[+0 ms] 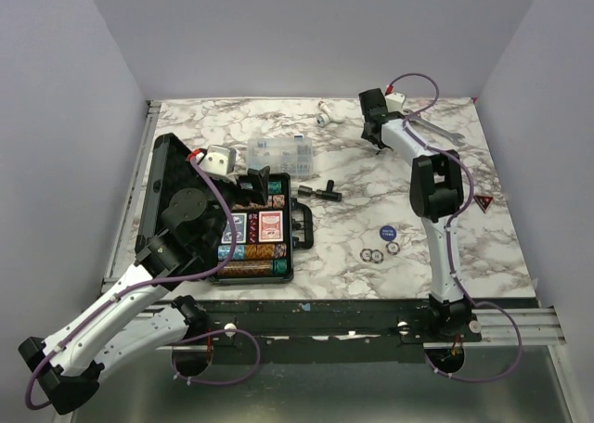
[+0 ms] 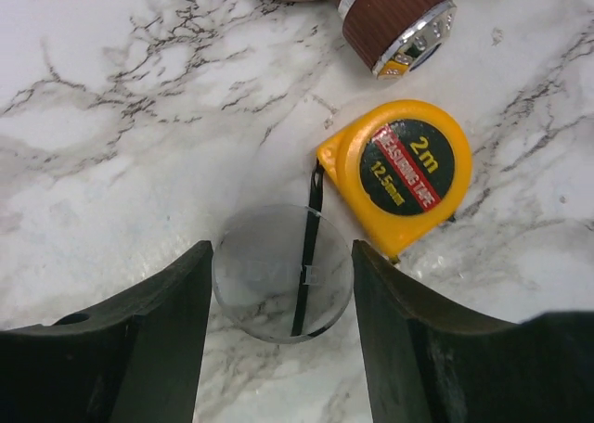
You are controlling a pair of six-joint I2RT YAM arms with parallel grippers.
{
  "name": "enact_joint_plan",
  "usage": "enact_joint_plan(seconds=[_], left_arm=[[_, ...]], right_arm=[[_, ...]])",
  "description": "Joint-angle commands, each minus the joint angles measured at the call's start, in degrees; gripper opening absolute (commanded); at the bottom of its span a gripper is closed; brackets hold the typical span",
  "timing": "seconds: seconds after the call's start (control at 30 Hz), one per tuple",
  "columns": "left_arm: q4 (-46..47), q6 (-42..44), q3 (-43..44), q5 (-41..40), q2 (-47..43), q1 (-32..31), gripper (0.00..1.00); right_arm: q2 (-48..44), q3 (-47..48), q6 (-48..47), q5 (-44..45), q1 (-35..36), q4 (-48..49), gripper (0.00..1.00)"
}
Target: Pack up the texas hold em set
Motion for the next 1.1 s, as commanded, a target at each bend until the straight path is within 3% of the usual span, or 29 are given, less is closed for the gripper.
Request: enact_joint_plan(seconds=[0.0, 0.23, 0.43, 0.6, 0.7, 1.07], left_arm=[[0.2, 0.0, 1.2, 0.2, -0.6, -0.3, 0.98], [1.4, 1.4, 0.3, -6.5, -2.9, -0.3, 0.98], [6.6, 2.9, -3.1, -14.0, -8.6, -0.3, 0.98], [10.7, 4.4, -5.9, -15.4, -11.6, -0.3, 0.98], [10.0, 4.3, -5.4, -15.4, -11.1, -0.3, 0.98], [8.2, 3.3, -4.3, -13.7, -10.6, -0.3, 0.98]], right_arm=[[-11.8, -5.5, -4.8, 2.1, 3.3, 3.0, 0.29], [-31.0, -34.1, -10.7, -13.8, 14.9, 17.6, 0.27], [-40.6, -49.0, -14.1, -25.8, 28.9, 32.0, 0.27], [-37.7, -47.2, -14.3, -27.6, 36.5, 33.1, 0.27], [-32.9, -42.4, -13.7, -25.9, 38.9, 29.0, 0.27], [-26.0, -35.9, -13.2, -20.6, 42.2, 22.0, 0.27]])
